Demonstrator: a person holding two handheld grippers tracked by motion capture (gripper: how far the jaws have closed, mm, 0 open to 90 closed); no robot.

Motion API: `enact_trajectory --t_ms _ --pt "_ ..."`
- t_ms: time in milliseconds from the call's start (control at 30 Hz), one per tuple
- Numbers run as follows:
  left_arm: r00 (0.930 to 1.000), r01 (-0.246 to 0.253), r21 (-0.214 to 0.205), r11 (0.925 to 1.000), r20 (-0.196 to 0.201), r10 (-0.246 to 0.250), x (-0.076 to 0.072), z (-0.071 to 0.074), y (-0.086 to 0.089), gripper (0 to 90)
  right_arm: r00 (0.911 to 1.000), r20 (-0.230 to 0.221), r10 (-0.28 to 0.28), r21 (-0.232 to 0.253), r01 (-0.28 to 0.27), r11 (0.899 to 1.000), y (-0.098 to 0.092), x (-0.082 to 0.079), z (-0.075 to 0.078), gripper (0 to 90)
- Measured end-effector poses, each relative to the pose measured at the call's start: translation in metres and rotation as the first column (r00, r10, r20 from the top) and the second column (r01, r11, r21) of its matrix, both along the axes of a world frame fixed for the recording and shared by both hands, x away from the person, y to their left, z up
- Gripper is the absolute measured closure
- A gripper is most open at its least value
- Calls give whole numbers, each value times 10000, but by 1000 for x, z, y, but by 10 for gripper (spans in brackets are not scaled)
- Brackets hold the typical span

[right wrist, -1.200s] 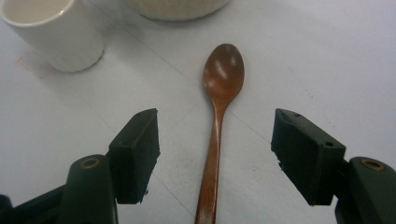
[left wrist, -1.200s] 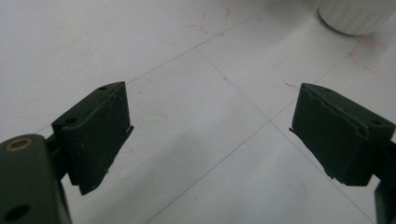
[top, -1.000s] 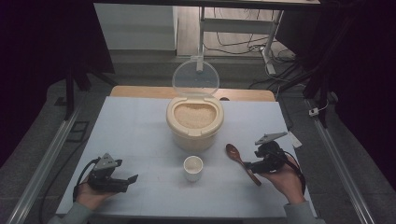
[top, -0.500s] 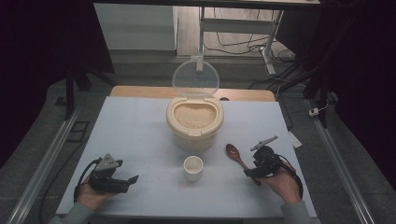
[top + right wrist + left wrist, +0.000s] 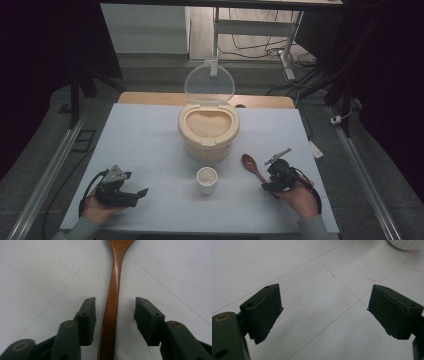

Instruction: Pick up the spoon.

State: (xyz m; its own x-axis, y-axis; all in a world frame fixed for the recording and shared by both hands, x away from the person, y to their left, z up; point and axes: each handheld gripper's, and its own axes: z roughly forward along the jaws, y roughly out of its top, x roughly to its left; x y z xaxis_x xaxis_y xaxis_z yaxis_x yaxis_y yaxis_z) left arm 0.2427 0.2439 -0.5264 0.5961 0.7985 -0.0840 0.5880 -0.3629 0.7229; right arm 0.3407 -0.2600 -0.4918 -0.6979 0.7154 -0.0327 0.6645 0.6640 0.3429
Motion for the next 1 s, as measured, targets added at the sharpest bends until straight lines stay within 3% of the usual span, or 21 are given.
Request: enact_trajectory --t_ms 333,433,733,867,967,1000 --pt "10000 -18 57 10000 -17 19 0 -1 0 114 9997 168 153 -276 -148 9995 8 2 -2 654" --pt "10000 3 101 9999 -31 -3 0 -1 0 114 9999 138 83 -394 -77 9992 13 3 -3 745" --pt "10000 -4 150 9999 -41 5 0 -1 1 114 9993 -161 -327 -611 317 9976 18 6 -1 794" --pt "10000 -29 158 9999 -47 30 0 -2 2 114 9994 -142 -306 -474 299 9984 16 6 0 795" --pt "10000 -39 177 9998 -65 40 0 -2 2 114 9994 -31 -338 -129 338 9993 11 6 2 795" --pt "10000 -39 186 9998 -74 40 0 -3 3 114 9993 57 -367 197 366 9991 6 5 6 795"
